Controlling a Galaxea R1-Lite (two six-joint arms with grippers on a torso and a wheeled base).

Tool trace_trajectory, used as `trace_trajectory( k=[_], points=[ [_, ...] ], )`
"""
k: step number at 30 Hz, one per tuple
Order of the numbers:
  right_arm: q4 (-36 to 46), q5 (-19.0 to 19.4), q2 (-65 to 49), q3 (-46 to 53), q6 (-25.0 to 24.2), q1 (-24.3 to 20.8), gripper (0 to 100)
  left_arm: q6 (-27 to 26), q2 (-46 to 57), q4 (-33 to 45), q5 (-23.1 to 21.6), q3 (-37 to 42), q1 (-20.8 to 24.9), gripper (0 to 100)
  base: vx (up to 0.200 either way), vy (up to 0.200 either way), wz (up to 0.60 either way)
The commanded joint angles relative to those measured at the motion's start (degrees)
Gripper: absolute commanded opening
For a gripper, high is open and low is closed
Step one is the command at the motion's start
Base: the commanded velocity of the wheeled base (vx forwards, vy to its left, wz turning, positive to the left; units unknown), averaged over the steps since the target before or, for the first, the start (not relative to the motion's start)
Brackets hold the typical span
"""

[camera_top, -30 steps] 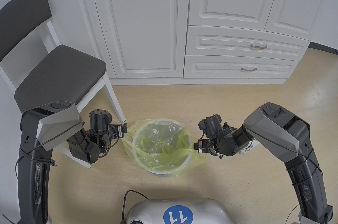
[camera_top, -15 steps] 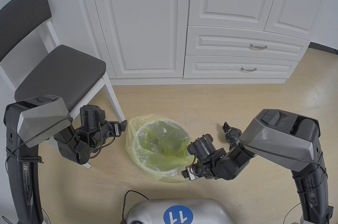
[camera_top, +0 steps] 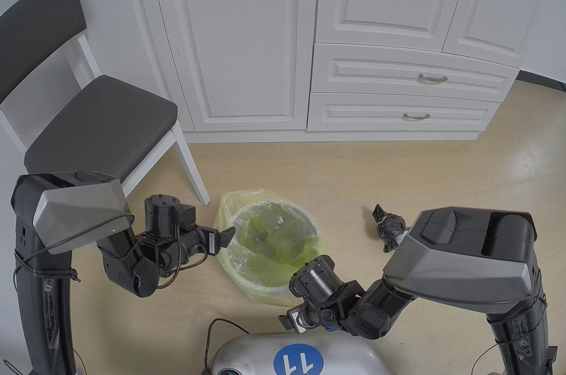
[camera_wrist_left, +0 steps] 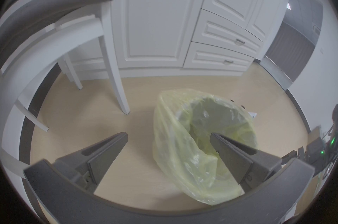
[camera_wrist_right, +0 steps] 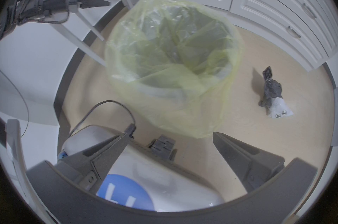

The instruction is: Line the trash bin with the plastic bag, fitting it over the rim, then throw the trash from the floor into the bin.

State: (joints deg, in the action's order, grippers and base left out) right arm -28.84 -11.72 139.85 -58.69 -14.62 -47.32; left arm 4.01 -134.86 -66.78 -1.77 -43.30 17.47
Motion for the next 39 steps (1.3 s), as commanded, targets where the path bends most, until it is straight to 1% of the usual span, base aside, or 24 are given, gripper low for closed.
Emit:
trace_trajectory(
  k=[1,3,4,5,7,10,14,18,21,24,27,32,39],
  points=[
    [-2.09,0.9,-0.19,1.82,-1.29,-2.07,100,-1.02,-1.54,0.51,0.27,0.59,1.25,100,0.0,0.0,0.0],
    [-5.35,1.08,-0.1,2.96,-1.47,-2.69,100,-2.08,-1.63,1.21,0.45,1.11,1.6,100,0.0,0.0,0.0],
    [-5.52,1.08,-0.1,3.05,-1.47,-2.69,100,-2.17,-1.63,1.3,0.45,1.11,1.69,100,0.0,0.0,0.0],
    [-8.07,1.08,-0.02,4.19,-1.29,-3.21,100,-2.6,-1.81,2.8,0.89,0.94,2.39,100,0.0,0.0,0.0],
    [-10.09,1.17,-0.1,5.86,-0.76,-3.48,100,-2.69,-1.81,4.73,2.12,0.32,2.48,100,0.0,0.0,0.0],
    [-11.41,1.26,-0.46,7.27,-0.5,-3.83,100,-2.69,-1.81,6.22,3.79,-0.47,2.31,100,0.0,0.0,0.0],
    [-11.85,2.31,-1.77,8.5,-0.5,-4.27,100,-3.22,-1.45,8.77,3.96,-0.29,0.9,100,0.0,0.0,0.0],
    [-11.94,4.24,-3.8,9.91,-0.41,-3.56,100,-4.36,-0.31,9.39,3.26,0.23,-1.82,100,0.0,0.0,0.0],
    [-11.94,4.33,-4.94,10.08,0.73,-2.42,100,-6.47,0.48,10.88,2.65,1.11,-3.23,100,0.0,0.0,0.0],
    [-12.03,4.6,-6.87,10.43,1.43,-1.19,100,-8.84,0.39,12.46,0.19,1.64,-4.64,100,0.0,0.0,0.0],
    [-12.03,4.77,-8.54,10.61,1.52,-0.31,100,-8.84,-0.75,12.55,-1.31,1.11,-4.9,100,0.0,0.0,0.0],
    [-12.03,4.77,-11.0,10.87,1.96,0.74,100,-8.84,-2.77,12.46,-1.92,0.32,-5.96,100,0.0,0.0,0.0],
    [-12.03,4.77,-12.23,11.22,2.31,1.36,100,-8.84,-0.75,11.67,-2.19,1.2,-6.48,100,0.0,0.0,0.0]
  ],
)
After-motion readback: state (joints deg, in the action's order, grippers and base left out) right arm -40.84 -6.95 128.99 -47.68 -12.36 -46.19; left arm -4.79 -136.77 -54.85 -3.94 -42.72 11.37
